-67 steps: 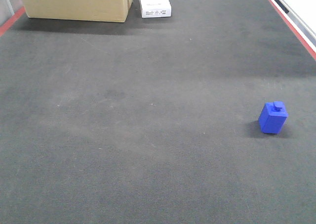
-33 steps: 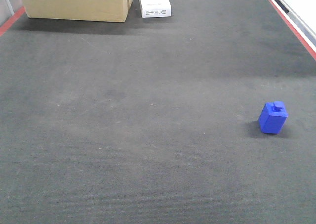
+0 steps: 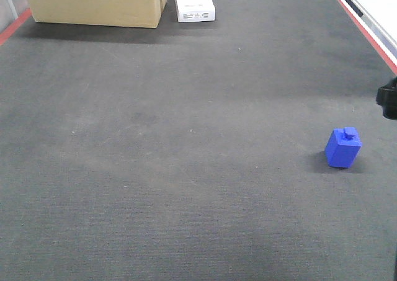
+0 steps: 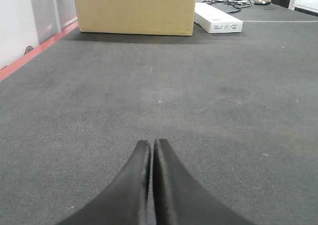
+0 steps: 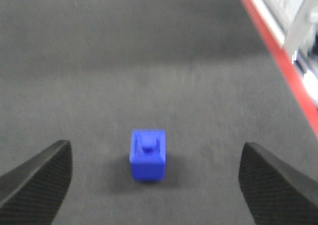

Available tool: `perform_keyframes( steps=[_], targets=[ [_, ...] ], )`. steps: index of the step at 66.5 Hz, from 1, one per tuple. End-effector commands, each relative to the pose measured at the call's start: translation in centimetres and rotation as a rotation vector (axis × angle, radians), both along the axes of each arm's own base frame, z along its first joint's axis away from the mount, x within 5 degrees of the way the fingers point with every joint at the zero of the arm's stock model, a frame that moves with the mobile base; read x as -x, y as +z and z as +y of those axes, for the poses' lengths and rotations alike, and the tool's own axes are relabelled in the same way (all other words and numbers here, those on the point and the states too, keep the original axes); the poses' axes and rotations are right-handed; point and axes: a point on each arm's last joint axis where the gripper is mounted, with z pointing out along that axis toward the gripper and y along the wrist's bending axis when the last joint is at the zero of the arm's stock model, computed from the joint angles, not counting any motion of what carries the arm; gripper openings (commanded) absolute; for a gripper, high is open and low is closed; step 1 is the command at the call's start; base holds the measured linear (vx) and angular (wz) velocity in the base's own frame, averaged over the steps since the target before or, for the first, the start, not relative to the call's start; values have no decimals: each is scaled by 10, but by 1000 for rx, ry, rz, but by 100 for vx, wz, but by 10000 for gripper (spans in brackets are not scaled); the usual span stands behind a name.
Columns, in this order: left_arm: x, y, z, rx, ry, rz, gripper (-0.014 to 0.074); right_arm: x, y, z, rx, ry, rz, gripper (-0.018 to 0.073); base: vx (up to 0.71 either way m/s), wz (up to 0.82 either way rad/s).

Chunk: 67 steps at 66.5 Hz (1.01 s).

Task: Pour parts from conveyor to right shelf
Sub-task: 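Lower the open right gripper around the blue block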

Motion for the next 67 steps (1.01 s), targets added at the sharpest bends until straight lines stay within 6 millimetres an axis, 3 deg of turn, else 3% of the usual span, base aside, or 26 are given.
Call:
perform_keyframes(
  steps=[1,29,48,67],
  targets=[
    [1,14,-1,15,-7,-109,-6,-20,20,-3,25,2,6,619,0,0],
    [1,14,-1,15,-7,-109,-6,-120,23,-5,31,116,398,606,0,0],
    [1,14,-1,15,-7,-109,-6,-165,-17,-7,-2,129,639,599,0,0],
    [1,14,-1,15,-7,-109,-6,-186,-64,-9,-4,146,748,595,0,0]
  ],
)
